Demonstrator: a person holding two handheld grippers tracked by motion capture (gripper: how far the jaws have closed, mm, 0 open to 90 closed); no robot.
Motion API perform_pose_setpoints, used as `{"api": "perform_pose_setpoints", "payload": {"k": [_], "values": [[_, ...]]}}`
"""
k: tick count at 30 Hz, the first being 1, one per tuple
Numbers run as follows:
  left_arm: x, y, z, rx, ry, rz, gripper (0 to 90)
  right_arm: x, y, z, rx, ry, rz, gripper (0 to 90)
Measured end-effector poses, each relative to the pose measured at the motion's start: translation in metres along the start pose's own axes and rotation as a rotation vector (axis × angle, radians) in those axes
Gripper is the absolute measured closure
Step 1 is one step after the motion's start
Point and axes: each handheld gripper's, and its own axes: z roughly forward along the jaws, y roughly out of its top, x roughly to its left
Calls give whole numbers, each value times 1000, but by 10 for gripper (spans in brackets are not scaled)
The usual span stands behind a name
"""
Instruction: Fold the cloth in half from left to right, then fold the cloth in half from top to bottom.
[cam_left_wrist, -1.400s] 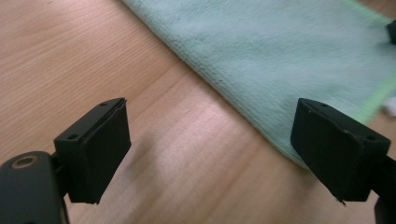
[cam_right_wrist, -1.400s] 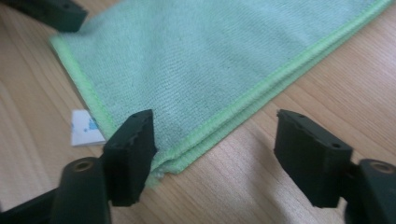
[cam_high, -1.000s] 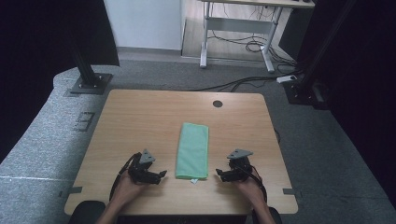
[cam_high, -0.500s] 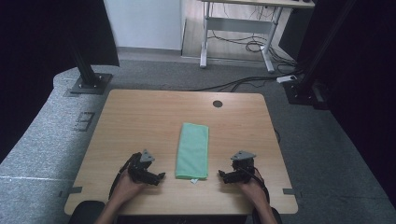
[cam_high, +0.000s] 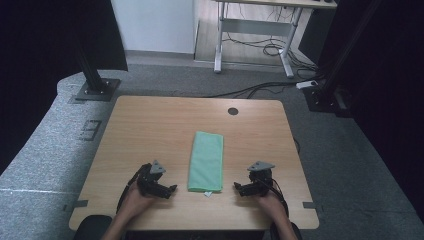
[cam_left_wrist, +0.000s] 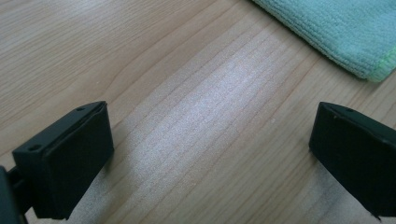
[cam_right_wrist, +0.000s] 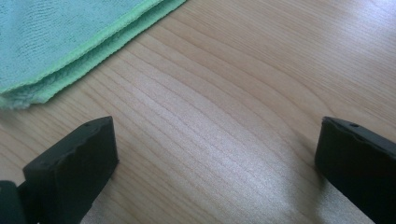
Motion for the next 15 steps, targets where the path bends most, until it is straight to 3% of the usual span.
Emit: {"api": "perform_pose_setpoints", "payload": {"k": [15], "values": [[-1,0,0,0,5,-6,0,1,3,1,10,-3,12,0]]}}
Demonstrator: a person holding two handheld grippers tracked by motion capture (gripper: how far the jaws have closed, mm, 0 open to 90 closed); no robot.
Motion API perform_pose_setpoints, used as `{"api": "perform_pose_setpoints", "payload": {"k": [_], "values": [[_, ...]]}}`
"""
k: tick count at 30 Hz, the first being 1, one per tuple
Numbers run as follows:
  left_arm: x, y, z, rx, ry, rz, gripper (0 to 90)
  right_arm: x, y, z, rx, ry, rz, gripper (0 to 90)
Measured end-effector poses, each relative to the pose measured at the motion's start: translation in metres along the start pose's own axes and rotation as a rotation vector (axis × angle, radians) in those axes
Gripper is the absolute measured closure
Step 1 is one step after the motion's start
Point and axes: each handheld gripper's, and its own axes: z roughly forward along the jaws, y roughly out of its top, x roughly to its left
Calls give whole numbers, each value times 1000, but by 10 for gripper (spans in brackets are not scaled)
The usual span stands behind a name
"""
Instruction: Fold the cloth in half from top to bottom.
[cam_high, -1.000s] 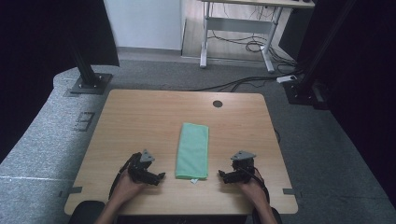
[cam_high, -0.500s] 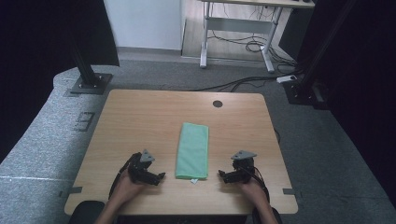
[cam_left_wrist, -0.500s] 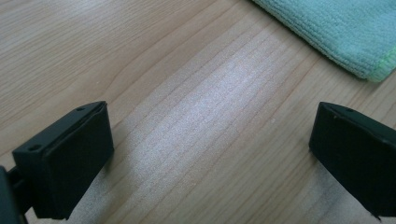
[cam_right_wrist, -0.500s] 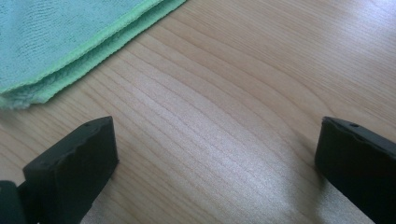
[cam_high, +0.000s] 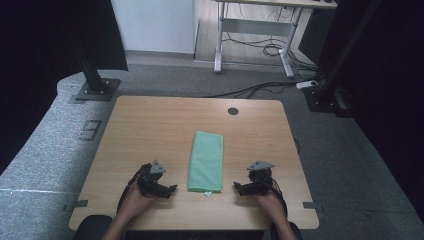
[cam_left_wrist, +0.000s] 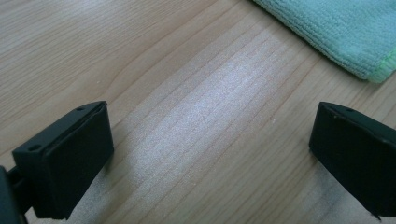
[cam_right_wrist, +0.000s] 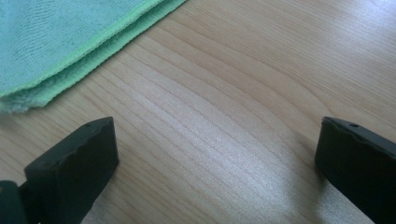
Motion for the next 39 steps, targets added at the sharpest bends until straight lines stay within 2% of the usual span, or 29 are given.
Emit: {"api": "perform_pose_setpoints", "payload": {"k": [3,6,11,16,21,29,30,39], "values": [[0,0,0,1,1,0,0,1,4,2,0,12,3,1],[0,0,0,1,2,-1,0,5,13,5,-21,23,11,2],[0,1,1,1,7,-5,0,12,40,14,-58,17,-2,3],[-1,2,2,0,5,-6,0,23,69,32,-62,50,-20,13],[-1,3,3,0,3,-2,0,38,87,52,-46,64,-45,13],[-1,4,4,-1,-1,0,0,52,87,76,34,38,-97,12],[-1,5,4,-2,-1,1,0,53,85,77,28,37,-86,14],[-1,5,5,0,-3,5,0,53,75,68,37,53,-65,27]]}}
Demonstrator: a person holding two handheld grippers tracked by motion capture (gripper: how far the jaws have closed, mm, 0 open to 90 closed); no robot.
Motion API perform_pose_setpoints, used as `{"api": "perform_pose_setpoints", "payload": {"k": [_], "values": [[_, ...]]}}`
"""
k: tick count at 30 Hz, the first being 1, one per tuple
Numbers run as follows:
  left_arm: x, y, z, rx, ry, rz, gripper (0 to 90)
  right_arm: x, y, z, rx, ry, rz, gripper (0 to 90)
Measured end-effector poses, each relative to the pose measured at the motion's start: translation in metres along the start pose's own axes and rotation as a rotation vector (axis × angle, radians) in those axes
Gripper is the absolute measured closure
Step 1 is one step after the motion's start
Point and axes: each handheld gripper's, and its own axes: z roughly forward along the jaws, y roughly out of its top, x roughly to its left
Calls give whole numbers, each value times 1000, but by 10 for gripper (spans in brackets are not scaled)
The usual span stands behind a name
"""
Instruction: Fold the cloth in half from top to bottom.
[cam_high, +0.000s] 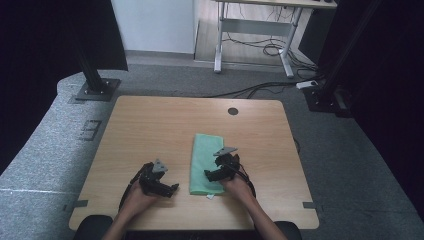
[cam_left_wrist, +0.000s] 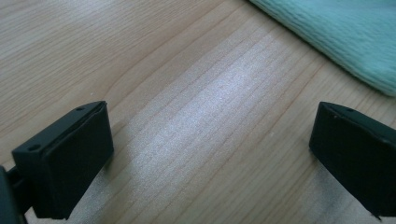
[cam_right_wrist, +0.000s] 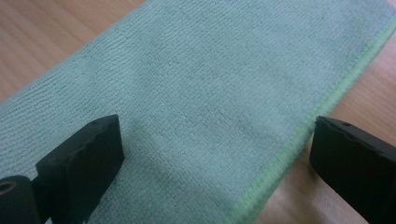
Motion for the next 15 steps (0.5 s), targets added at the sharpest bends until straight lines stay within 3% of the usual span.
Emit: {"api": "perform_pose_setpoints", "payload": {"k": [8,12,15], "values": [[5,5,0,23,-5,-5,0,4,-13,-10,-6,2,11,27],[9,17,-4,-31,19,-39,0,6,-16,-13,-13,0,7,30],[6,27,-5,-75,25,-38,9,7,-20,-15,-22,5,4,29]]}}
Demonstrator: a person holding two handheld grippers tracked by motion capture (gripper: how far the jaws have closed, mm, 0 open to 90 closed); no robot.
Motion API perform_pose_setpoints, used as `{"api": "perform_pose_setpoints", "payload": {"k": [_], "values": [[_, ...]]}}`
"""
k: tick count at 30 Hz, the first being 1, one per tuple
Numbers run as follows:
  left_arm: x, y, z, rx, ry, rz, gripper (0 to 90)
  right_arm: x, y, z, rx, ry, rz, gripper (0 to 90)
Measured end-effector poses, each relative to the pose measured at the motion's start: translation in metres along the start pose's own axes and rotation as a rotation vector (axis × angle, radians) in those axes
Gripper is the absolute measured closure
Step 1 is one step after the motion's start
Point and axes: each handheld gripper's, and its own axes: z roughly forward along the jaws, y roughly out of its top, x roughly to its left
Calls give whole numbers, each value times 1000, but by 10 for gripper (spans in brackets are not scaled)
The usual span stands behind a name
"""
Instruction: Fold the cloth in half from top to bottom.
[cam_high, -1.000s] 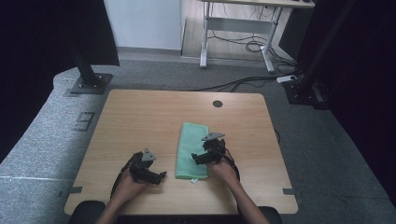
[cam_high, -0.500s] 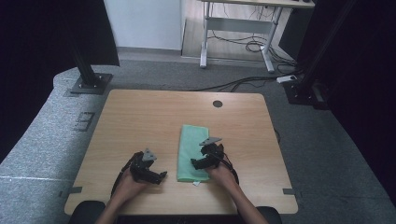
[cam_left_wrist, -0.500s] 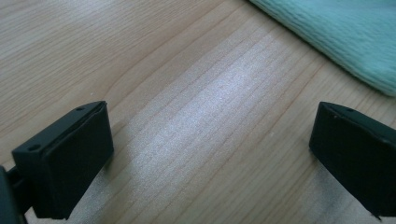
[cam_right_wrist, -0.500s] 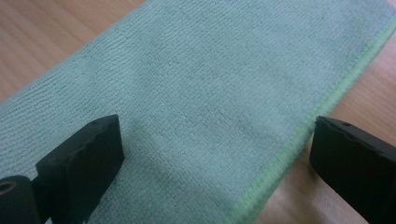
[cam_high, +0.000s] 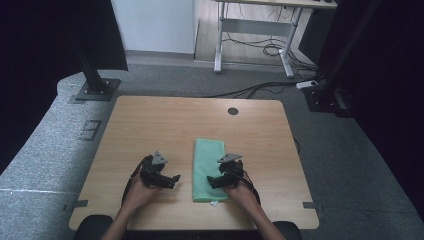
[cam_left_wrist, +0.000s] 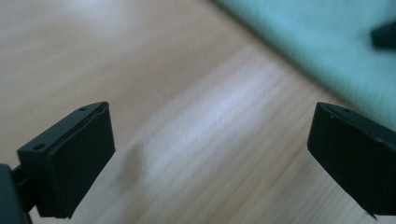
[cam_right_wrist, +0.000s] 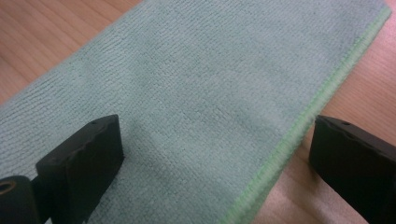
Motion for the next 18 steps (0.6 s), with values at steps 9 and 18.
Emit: {"api": "perform_pose_setpoints", "payload": {"k": [9,18], "values": [[-19,33,24,-37,-60,23,3,5,-6,-5,-7,-9,9,31],[-33,29,45,36,-58,55,0,14,-11,-11,1,-3,2,34]]}}
